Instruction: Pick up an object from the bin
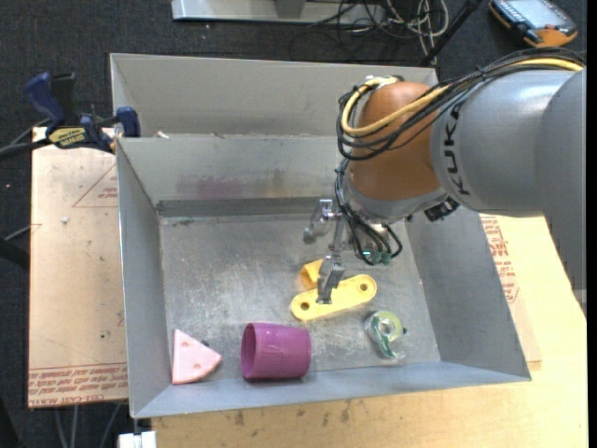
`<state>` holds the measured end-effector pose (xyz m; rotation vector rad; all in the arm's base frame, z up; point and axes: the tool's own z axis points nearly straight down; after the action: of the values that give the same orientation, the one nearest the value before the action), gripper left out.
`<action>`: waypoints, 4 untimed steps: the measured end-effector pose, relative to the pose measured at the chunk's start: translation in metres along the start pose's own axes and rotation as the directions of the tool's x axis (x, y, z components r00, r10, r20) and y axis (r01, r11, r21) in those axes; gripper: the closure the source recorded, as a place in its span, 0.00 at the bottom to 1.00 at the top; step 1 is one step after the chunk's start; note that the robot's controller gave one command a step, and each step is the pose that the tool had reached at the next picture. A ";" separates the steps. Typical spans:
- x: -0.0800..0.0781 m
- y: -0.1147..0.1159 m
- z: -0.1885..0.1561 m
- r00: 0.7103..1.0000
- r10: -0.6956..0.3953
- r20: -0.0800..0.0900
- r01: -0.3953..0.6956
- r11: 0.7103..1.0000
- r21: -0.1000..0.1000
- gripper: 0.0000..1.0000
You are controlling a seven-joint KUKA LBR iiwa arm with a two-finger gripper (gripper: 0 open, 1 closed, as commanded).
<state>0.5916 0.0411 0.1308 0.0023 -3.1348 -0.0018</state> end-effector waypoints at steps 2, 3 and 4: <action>0.001 -0.023 0.021 0.999 -0.043 0.016 0.043 0.999 -0.001 0.00; 0.001 -0.058 0.022 0.996 -0.084 0.003 0.084 0.996 0.000 0.00; 0.007 -0.059 0.011 0.999 -0.053 0.011 0.053 0.999 0.001 0.00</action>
Offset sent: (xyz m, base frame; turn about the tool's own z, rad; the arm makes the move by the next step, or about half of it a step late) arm -0.0090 -0.0603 -0.0608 -0.0866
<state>0.5842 -0.0176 0.1200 0.0857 -3.1446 -0.0015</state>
